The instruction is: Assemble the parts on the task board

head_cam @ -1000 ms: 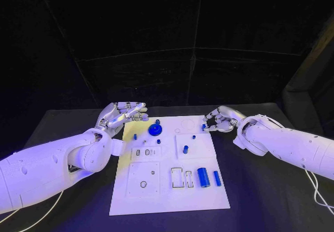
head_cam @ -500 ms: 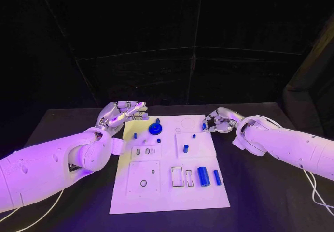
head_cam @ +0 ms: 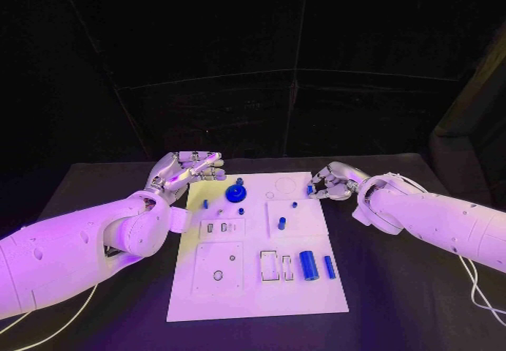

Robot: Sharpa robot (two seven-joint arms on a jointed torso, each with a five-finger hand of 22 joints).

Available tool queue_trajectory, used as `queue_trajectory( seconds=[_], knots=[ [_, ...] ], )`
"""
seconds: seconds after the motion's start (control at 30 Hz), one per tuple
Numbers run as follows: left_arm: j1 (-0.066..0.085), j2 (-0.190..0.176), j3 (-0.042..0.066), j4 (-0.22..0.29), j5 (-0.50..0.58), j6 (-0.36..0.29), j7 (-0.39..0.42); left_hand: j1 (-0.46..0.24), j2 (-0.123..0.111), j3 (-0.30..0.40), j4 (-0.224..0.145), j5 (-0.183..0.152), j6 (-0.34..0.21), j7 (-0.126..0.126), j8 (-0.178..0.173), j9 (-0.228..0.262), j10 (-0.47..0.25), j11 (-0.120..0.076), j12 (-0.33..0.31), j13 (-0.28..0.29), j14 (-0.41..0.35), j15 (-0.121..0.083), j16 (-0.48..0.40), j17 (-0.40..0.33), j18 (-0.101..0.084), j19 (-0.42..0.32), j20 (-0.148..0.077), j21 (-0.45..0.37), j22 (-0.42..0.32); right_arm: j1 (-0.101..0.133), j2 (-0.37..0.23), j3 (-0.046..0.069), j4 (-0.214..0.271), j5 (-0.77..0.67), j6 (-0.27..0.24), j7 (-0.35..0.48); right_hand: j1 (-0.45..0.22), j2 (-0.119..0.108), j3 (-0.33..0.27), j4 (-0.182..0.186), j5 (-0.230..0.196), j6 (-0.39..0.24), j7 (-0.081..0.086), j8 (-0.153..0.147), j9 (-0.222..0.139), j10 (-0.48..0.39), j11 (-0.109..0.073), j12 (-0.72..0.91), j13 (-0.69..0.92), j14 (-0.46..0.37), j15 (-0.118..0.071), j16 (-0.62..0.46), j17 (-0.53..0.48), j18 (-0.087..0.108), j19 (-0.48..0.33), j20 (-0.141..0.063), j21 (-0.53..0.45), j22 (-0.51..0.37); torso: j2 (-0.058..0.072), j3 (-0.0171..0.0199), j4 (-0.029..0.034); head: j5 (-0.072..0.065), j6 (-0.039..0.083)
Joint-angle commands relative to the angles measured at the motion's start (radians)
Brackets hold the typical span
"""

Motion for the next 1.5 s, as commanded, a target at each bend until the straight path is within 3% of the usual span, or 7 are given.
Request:
queue_trajectory(
  seconds=[0.03, 0.73, 0.83, 1.0, 1.1, 1.3, 1.5],
  knots=[
    [0.001, -0.001, 0.001, 0.002, -0.005, 0.01, 0.004, -0.006, 0.006, -0.001, -0.003, -0.003, 0.001, 0.005, -0.006, -0.001, -0.003, 0.003, -0.004, -0.001, 0.005, 0.003, -0.003, 0.001, 0.005, -0.002, -0.004, -0.005, -0.002, 0.001, 0.003, 0.0, -0.001, -0.001, 0.013, -0.003, -0.005, 0.01, 0.006, -0.002, -0.004, 0.01, -0.001, 0.005, 0.001, 0.05, -0.009, 0.006, 0.191, 0.08, -0.009, -0.001, 0.144, -0.014, 0.065, -0.01, 0.0, 0.194, 0.0, 0.0007, 0.0005, -0.001, -0.001],
    [0.001, -0.002, 0.001, 0.003, -0.005, 0.011, -0.002, -0.007, 0.007, -0.002, -0.004, -0.003, -0.002, 0.008, -0.009, -0.002, -0.007, 0.005, -0.008, -0.002, 0.005, 0.004, -0.004, 0.002, 0.005, -0.001, -0.004, -0.005, -0.002, -0.001, 0.017, 0.0, -0.005, -0.001, 0.002, -0.019, -0.022, 0.005, 0.008, -0.004, -0.01, -0.002, 0.002, -0.008, -0.004, 0.045, -0.008, -0.002, 0.185, 0.08, -0.008, -0.002, 0.142, -0.014, 0.064, -0.011, -0.001, 0.192, 0.0, 0.0012, 0.0002, -0.001, -0.003],
    [0.001, -0.002, 0.001, 0.003, -0.005, 0.011, -0.002, -0.007, 0.007, -0.003, -0.004, -0.003, -0.003, 0.008, -0.01, -0.002, -0.008, 0.005, -0.009, -0.002, 0.005, 0.004, -0.005, 0.002, 0.005, -0.001, -0.003, -0.005, -0.003, -0.001, 0.017, 0.0, -0.004, 0.006, -0.013, -0.016, -0.028, 0.017, 0.016, -0.002, 0.002, 0.008, 0.0, -0.005, -0.003, 0.048, -0.009, 0.002, 0.189, 0.081, -0.008, -0.001, 0.144, -0.014, 0.065, -0.01, 0.0, 0.193, 0.0, 0.0011, 0.0001, 0.0, -0.003],
    [0.001, -0.002, 0.001, 0.003, -0.005, 0.012, -0.003, -0.007, 0.007, -0.003, -0.004, -0.003, -0.003, 0.008, -0.01, -0.002, -0.008, 0.005, -0.009, -0.002, 0.005, 0.004, -0.005, 0.002, 0.005, -0.001, -0.003, -0.005, -0.003, -0.001, 0.016, 0.0, 0.002, 0.042, -0.06, -0.004, -0.026, 0.058, 0.057, -0.001, 0.018, 0.043, -0.013, 0.008, 0.001, 0.058, -0.02, 0.018, 0.203, 0.084, -0.015, 0.005, 0.158, -0.018, 0.074, -0.015, 0.006, 0.21, 0.0, 0.0014, 0.0008, 0.0, -0.004],
    [0.001, -0.003, 0.001, 0.003, -0.005, 0.012, -0.003, -0.007, 0.007, -0.003, -0.004, -0.003, -0.003, 0.008, -0.01, -0.002, -0.008, 0.005, -0.009, -0.002, 0.005, 0.004, -0.005, 0.002, 0.005, -0.001, -0.003, -0.005, -0.003, -0.001, 0.015, 0.0, 0.007, 0.06, -0.09, 0.0, -0.028, 0.068, 0.077, -0.004, 0.029, 0.053, -0.018, 0.01, 0.001, 0.061, -0.024, 0.023, 0.206, 0.085, -0.019, 0.007, 0.165, -0.019, 0.077, -0.019, 0.008, 0.215, 0.0, 0.0017, 0.0007, 0.001, -0.004],
    [0.001, -0.005, 0.001, 0.003, -0.005, 0.012, -0.004, -0.007, 0.007, -0.003, -0.004, -0.003, -0.004, 0.009, -0.01, -0.002, -0.008, 0.005, -0.009, -0.002, 0.005, 0.004, -0.005, 0.002, 0.005, -0.001, -0.003, -0.005, -0.003, 0.0, 0.002, 0.001, 0.043, 0.09, -0.137, 0.0, -0.036, 0.073, 0.112, -0.011, 0.05, 0.06, -0.02, 0.006, -0.001, 0.062, -0.027, 0.024, 0.208, 0.086, -0.023, 0.009, 0.169, -0.019, 0.078, -0.024, 0.009, 0.217, -0.001, 0.0005, 0.0003, 0.003, -0.005],
    [0.002, -0.01, 0.001, 0.006, -0.005, 0.011, -0.004, -0.006, 0.008, -0.003, -0.005, -0.003, -0.004, 0.009, -0.011, -0.002, -0.009, 0.006, -0.01, -0.002, 0.005, 0.004, -0.005, 0.002, 0.005, -0.001, -0.003, -0.005, -0.003, 0.001, -0.022, 0.001, 0.118, 0.097, -0.16, -0.039, -0.047, 0.07, 0.124, -0.011, 0.052, 0.059, -0.019, 0.003, -0.002, 0.062, -0.026, 0.023, 0.207, 0.086, -0.022, 0.009, 0.168, -0.019, 0.078, -0.024, 0.008, 0.215, -0.004, -0.0028, 0.0014, 0.003, -0.001]
  ],
)
